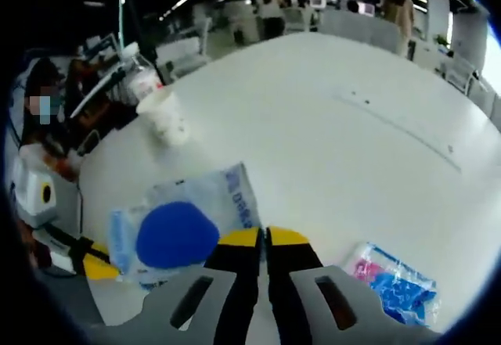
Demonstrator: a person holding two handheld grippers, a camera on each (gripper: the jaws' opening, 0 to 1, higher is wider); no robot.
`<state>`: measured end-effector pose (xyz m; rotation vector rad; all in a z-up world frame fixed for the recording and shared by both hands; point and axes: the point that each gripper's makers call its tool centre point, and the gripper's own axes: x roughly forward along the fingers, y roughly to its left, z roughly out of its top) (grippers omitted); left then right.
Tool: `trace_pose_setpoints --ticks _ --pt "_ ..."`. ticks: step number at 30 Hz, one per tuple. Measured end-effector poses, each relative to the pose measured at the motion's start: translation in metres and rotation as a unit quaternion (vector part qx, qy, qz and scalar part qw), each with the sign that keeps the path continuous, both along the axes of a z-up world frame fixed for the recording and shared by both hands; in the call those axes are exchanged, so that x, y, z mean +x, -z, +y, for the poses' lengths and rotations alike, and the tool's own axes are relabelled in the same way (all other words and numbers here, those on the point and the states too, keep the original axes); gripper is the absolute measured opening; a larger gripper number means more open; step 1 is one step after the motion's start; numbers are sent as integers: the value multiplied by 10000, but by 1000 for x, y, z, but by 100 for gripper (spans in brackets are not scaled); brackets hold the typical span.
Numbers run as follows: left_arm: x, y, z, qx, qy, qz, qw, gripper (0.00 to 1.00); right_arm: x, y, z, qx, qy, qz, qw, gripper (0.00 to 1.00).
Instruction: Arrange the tabletop items into an orderly group along one side of the table until the central work area is clear of visible clutter.
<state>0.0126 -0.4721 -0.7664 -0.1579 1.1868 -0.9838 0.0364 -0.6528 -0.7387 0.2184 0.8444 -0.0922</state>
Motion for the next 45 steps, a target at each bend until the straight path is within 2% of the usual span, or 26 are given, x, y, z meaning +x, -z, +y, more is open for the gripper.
trace_pose_setpoints --ticks 3,12,18,21,22,26,28,31,33,36,38,40,45 --pt "5 -2 2 7 -33 -68 10000 6 -5 -4 7 166 103 -48 9998 0" --pt "19 -1 19 67 -363 -68 9993 5 -33 -1 28 253 204 -167 9993 0" --pt "31 -3 25 46 -619 -49 9981 4 -53 4 28 409 457 -124 9980 0" --pt "39 -2 27 -116 -1001 214 9947 4 -62 5 33 488 568 -105 9971 0" --pt "42 -1 29 -107 -1078 217 9939 4 -64 5 35 511 564 -102 9970 0" --pt "48 0 36 -88 -1009 120 9948 5 -73 9 44 543 462 -46 9974 0" --pt "48 -3 39 -85 -1049 100 9944 5 -75 10 47 773 587 -112 9952 0" --pt "49 -2 41 -76 -1023 55 9947 7 -80 10 51 844 621 -144 9944 0" --pt "50 0 41 -117 -1019 102 9947 9 -82 10 54 811 553 -144 9951 0" --pt "49 0 41 -223 -1211 293 9919 11 -84 12 56 855 476 -170 9951 0" --pt "47 0 40 -203 -1111 232 9933 12 -84 11 58 1009 522 -214 9933 3" --pt "46 -2 39 -197 -983 150 9948 13 -86 12 56 1001 536 -210 9933 5" --pt "46 -2 40 -216 -949 155 9951 14 -87 18 54 1005 542 -96 9934 10"
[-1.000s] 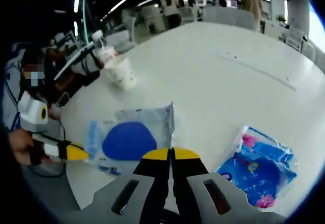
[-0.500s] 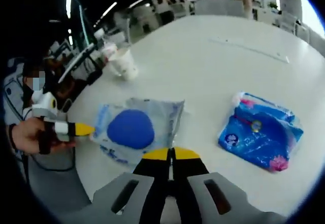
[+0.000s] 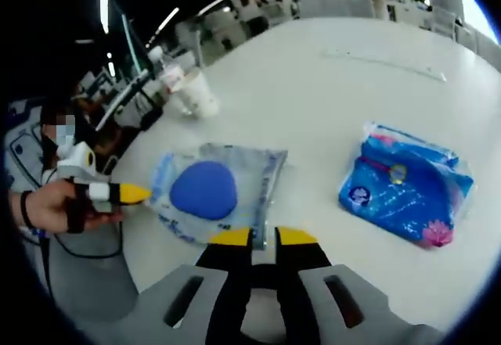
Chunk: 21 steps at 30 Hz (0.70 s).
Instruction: Arrange the tabletop items into an orderly group along one side of the table until the central work area is clear of visible clutter.
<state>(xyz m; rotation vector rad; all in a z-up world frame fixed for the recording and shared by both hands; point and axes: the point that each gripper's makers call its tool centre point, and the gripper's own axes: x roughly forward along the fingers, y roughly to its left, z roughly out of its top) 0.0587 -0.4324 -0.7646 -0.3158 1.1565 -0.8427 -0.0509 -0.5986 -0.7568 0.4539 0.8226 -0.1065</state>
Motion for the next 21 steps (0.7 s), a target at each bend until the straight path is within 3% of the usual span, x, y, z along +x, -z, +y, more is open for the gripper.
trace_pose_setpoints --ticks 2,5,9,12,21 --pt "-3 -1 1 19 49 -9 10000 15 0 0 1 1 -2 3 10000 10" --pt "-6 -2 3 65 104 -11 9999 16 3 0 1 309 318 -102 9990 13" --pt "-7 -3 3 62 205 -44 9998 17 0 2 -1 234 278 -25 9993 14" --pt "-6 -2 3 61 229 -52 9997 17 4 1 -2 637 655 -214 9956 16" --pt "-13 2 4 124 352 -94 9993 13 12 5 9 501 455 -86 9977 13"
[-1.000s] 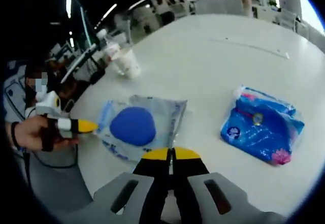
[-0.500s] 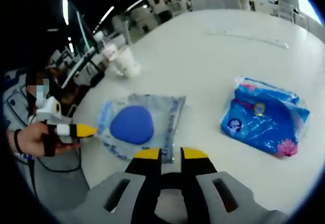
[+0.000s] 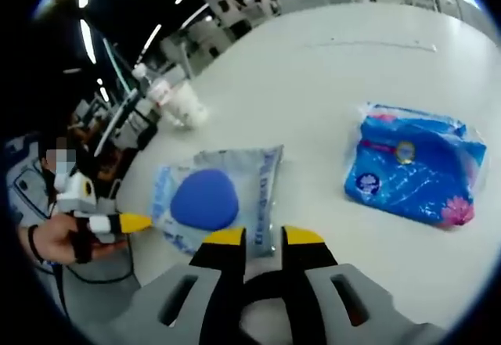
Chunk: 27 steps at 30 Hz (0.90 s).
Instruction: Arrange the tabletop items into an orderly group along one side of the table until the central work area is clear of visible clutter.
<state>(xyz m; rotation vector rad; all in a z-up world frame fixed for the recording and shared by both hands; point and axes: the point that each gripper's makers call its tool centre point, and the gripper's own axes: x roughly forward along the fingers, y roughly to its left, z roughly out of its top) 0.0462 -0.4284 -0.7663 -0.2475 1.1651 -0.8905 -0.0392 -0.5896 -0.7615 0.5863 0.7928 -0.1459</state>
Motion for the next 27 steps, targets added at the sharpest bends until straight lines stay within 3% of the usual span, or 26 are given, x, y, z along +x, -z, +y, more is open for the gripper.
trace_pose_setpoints --ticks 4,5,12,17,20,27 --pt "3 1 0 72 41 -85 9999 4 -2 3 -3 -347 -86 136 9993 1" --pt "4 0 -1 33 31 -109 9999 3 0 1 -1 -263 -64 70 9996 0" --pt "16 -13 -14 -231 -68 -74 9997 1 0 -10 -5 -372 64 -64 9993 0" --pt "23 -20 -27 -289 63 -198 9994 1 0 -20 -13 -416 240 -174 9987 0" --pt "29 -19 -35 -324 68 -193 9993 1 2 -27 -23 -350 554 -327 9973 0" --pt "46 -28 -54 -401 74 -259 9988 1 7 -38 -29 -536 637 -429 9956 0"
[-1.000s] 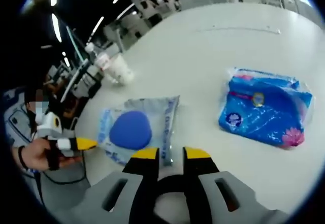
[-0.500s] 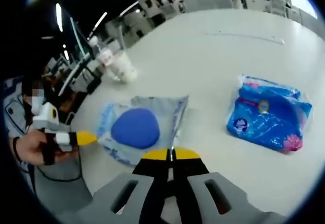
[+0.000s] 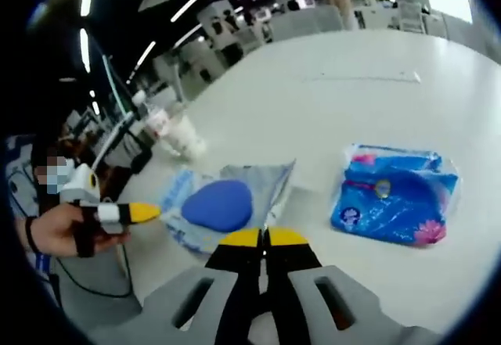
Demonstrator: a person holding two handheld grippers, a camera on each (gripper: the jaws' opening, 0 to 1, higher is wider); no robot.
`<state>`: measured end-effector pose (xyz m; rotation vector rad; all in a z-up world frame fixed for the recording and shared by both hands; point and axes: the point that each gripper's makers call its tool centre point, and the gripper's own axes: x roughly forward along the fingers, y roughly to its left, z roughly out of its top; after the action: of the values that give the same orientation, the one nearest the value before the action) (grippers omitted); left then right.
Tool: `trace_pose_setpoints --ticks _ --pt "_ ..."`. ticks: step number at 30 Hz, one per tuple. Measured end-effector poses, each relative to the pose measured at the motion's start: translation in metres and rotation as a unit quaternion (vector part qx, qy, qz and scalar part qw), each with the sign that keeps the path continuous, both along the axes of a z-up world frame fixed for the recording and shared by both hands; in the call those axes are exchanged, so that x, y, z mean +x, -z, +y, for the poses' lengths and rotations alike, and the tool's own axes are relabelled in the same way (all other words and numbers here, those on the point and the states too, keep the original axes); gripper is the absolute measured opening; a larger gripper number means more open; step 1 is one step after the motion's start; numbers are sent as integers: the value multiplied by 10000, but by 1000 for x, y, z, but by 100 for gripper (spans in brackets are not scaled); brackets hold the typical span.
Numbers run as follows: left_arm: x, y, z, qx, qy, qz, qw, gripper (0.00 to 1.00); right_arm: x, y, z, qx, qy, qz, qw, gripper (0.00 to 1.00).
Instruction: Arrange the tabletop items into an orderly group along one side of the table until the central work area is clear of visible clutter.
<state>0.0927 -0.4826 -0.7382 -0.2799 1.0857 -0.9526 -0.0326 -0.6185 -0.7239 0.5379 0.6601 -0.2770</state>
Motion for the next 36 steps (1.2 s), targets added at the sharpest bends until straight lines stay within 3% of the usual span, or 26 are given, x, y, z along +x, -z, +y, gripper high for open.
trace_pose_setpoints --ticks 17,27,36 --pt "41 -12 -43 -232 -72 -93 9997 1 18 -6 -20 -32 277 -117 9995 0" --pt "54 -9 -52 -259 -194 -52 9995 1 31 -3 -28 -2 267 -102 9996 0" --pt "61 -2 -52 -151 -362 30 9992 1 43 14 -30 123 273 8 9996 0"
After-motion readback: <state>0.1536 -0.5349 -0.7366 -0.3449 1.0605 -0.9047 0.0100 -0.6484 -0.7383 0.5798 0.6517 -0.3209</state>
